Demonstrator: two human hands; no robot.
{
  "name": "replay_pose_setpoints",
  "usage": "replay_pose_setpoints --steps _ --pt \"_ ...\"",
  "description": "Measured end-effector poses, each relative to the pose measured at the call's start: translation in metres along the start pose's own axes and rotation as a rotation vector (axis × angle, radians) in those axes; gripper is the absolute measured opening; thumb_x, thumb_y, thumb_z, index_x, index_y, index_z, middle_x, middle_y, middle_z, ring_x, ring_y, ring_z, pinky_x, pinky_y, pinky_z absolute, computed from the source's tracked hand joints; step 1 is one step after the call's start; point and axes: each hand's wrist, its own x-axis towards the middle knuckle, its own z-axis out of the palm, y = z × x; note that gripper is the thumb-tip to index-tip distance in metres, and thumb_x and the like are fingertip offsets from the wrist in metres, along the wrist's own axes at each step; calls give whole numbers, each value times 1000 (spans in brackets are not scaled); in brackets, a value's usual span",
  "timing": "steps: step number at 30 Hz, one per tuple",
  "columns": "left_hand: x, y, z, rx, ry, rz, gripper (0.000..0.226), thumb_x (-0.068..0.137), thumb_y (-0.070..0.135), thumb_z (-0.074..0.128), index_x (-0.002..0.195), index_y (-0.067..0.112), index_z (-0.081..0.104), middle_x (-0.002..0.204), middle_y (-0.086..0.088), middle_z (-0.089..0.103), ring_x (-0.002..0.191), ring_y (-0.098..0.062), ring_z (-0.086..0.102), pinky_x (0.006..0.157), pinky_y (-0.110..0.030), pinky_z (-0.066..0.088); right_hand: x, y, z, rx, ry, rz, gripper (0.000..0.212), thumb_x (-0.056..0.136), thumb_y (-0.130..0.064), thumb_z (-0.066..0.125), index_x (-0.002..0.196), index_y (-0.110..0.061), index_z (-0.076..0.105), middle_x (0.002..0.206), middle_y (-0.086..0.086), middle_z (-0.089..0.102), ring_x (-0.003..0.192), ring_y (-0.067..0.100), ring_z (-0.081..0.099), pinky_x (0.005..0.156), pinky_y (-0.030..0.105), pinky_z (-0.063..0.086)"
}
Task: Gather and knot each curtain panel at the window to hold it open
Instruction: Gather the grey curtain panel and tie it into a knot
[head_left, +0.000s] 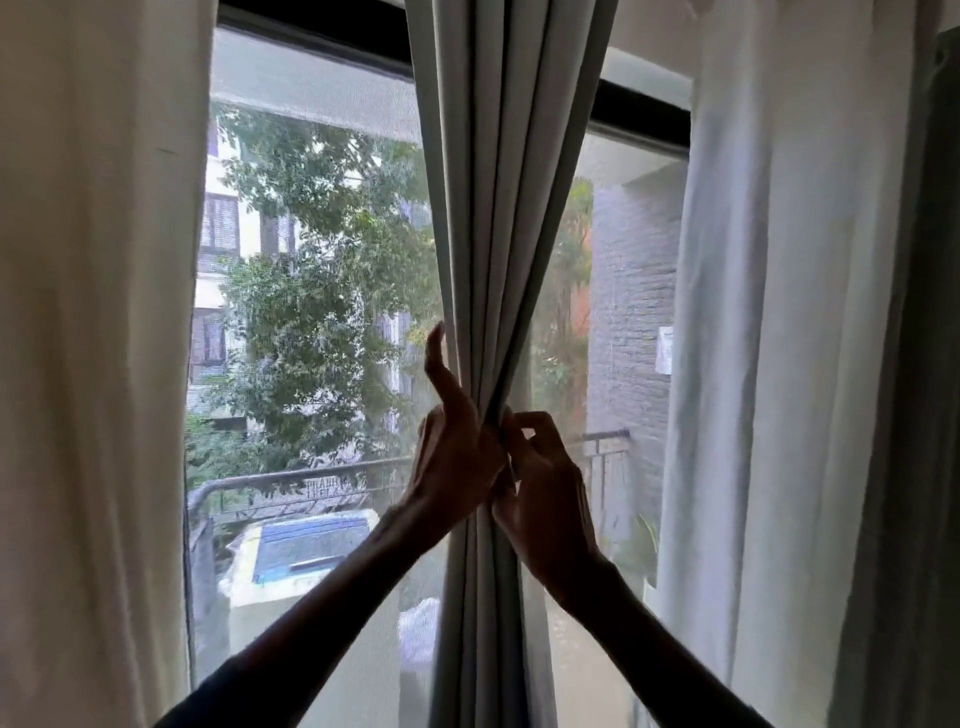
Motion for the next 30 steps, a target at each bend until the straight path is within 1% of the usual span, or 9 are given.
replay_pose_setpoints --steps 2,4,7,11,15,20,23,27,30 --pt "1 1 -5 29 -58 -71 58 94 20 57 143 24 27 62 5 60 56 -21 63 44 -24 42 -3 -3 -1 -26 -18 -8 47 94 -14 59 140 -9 53 116 -2 53 65 14 64 56 27 54" --pt "5 1 -11 23 -100 -133 7 91 13 56 94 19 56 61 9 54 57 -15 60 42 -21 36 -4 -5 -5 -29 -24 -25 41 97 -22 53 136 -9 56 118 0 53 66 17 65 57 29 55" --pt "6 3 -12 -9 -92 -161 35 89 10 58 58 17 43 52 6 44 45 -9 41 42 -26 33 -5 -3 -13 -44 -81 -68 39 98 -24 50 135 -10 55 122 1 52 63 17 63 55 21 49" --pt "7 14 -8 43 -95 -149 33 91 19 56 60 8 50 58 -4 53 52 -16 46 49 -32 40 -9 1 -19 -127 -167 -67 39 97 -16 55 135 -14 52 130 1 45 65 18 61 51 28 50" --pt "11 15 -2 139 -62 -171 54 86 56 64 63 9 52 61 -2 54 55 -17 49 49 -31 37 -14 0 -20 -155 -244 -120 38 95 -16 51 132 -14 51 137 5 40 82 18 63 51 29 54" --pt "19 8 -2 219 -68 -240 46 87 35 69 60 18 37 59 5 38 59 -15 38 46 -26 25 -8 21 -33 158 -263 -122 34 94 -14 62 128 -13 65 139 2 50 107 10 62 73 19 54" --pt "22 8 -3 184 -167 -230 44 89 30 67 66 20 32 67 5 34 58 -10 29 48 -28 25 6 42 -36 294 -135 52 25 90 -11 72 115 -12 74 125 1 61 106 5 64 72 21 59" --pt "21 -2 -1 3 -271 -191 41 77 48 65 68 20 35 69 1 40 61 -18 37 54 -32 32 29 68 -34 464 -253 463 59 84 -32 80 136 -17 58 139 -1 57 122 11 58 96 28 54" --pt "23 -14 -6 -127 -339 -223 46 77 46 66 88 1 61 89 -19 69 78 -34 66 68 -54 56 41 74 -36 938 -459 610 28 90 -15 72 118 -14 69 121 8 71 115 24 66 100 38 52"
